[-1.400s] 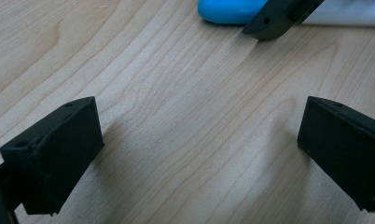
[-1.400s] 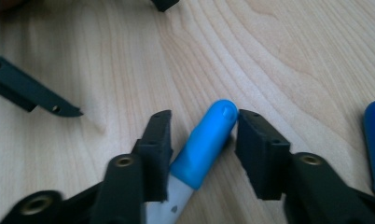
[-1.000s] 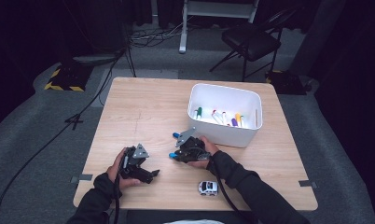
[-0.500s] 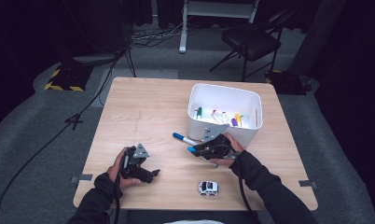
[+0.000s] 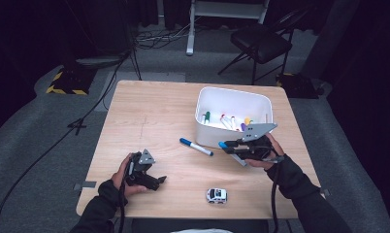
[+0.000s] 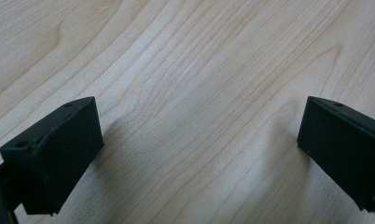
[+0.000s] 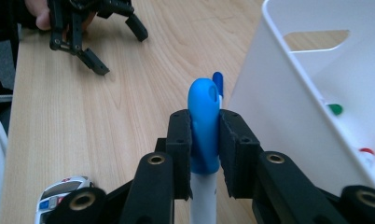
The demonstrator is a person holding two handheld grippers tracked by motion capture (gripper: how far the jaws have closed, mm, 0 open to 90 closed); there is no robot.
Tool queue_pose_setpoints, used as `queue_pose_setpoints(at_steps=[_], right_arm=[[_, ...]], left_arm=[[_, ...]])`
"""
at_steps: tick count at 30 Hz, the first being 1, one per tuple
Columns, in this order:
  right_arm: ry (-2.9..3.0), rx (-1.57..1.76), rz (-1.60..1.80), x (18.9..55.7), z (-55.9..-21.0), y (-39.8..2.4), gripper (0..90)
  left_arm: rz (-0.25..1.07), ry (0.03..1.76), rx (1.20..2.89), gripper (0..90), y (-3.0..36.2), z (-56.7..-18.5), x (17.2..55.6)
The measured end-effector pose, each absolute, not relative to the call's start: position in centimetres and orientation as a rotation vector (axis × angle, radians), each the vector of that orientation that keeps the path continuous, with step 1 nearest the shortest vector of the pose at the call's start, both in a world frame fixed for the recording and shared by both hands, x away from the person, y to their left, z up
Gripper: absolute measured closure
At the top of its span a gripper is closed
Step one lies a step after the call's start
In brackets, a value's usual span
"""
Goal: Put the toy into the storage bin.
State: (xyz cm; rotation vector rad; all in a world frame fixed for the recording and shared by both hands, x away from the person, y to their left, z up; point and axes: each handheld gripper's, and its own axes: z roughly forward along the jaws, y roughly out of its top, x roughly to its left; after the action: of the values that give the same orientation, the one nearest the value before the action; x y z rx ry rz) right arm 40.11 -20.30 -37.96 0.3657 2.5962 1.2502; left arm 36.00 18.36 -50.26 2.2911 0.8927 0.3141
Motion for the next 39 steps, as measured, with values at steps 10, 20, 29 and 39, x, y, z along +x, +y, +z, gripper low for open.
queue_pose_setpoints(at_steps=[10,20,29,39], right_arm=[[2.531,0.414,1.301,40.3,-35.1,-22.8,75.2],[2.463,0.440,1.339,41.1,-31.6,-24.3,75.2],[2.414,0.461,1.341,42.4,-29.2,-24.7,75.2],[2.366,0.521,1.313,45.3,-28.0,-25.0,75.2]], left_arm=[[0.280,0.901,2.283,0.1,18.3,-50.3,36.0],[0.280,0.901,2.284,0.2,18.3,-50.3,36.0],[0.280,0.900,2.283,0.2,18.3,-50.4,36.0],[0.280,0.902,2.284,0.1,18.3,-50.3,36.0]])
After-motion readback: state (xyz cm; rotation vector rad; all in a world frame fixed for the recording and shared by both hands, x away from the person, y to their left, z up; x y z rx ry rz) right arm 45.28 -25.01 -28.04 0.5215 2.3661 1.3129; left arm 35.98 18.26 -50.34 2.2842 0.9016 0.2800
